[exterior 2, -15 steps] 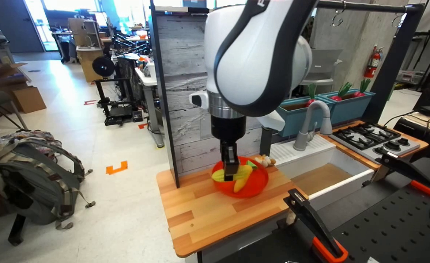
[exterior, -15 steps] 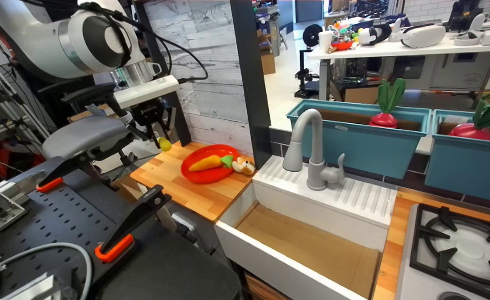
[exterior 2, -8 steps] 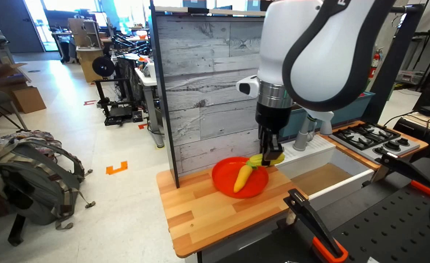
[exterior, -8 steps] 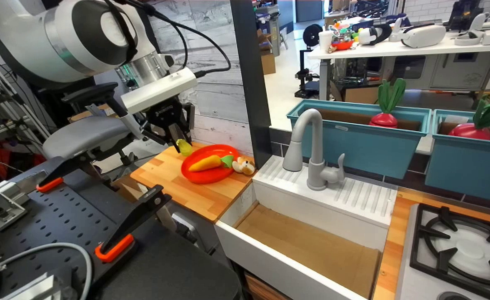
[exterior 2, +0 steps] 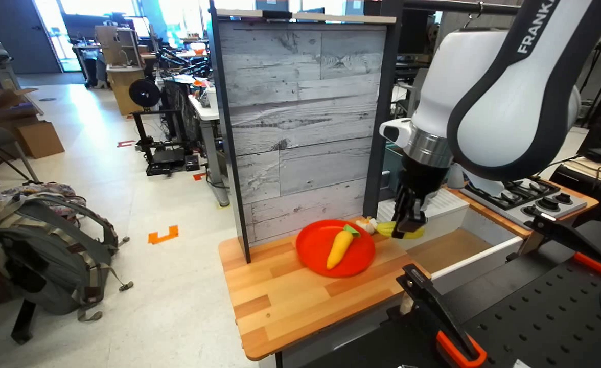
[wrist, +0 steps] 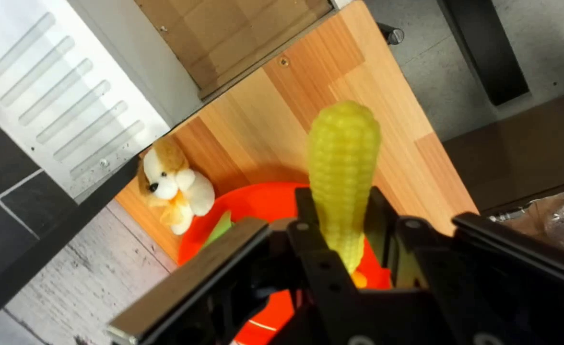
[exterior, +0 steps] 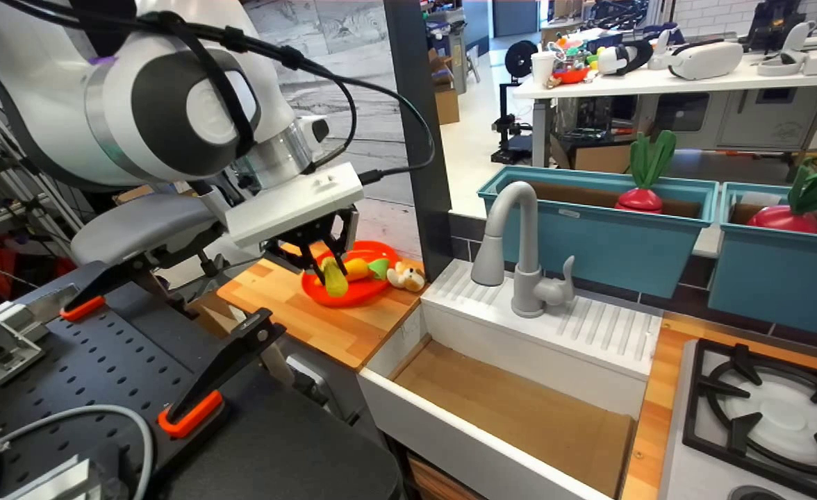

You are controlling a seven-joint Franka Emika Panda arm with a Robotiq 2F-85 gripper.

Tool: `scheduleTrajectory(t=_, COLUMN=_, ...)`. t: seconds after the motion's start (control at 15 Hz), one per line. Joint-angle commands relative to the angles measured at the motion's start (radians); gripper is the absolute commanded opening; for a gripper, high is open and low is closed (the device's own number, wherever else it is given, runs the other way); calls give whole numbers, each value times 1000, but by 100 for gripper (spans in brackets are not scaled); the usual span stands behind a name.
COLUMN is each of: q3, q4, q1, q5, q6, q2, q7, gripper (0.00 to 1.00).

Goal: Move the maize to the right

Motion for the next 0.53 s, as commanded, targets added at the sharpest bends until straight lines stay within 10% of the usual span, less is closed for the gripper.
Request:
scheduleTrajectory(t=0.0, q3=96, q4=21, q1=-144, q5=-10, q6=73, q2=84, q7=-21, gripper=7)
scheduleTrajectory(t=0.47, q3=211, q4=143, q1=-287, q5=-16, q6=1, q2=213, q7=-68, gripper=7)
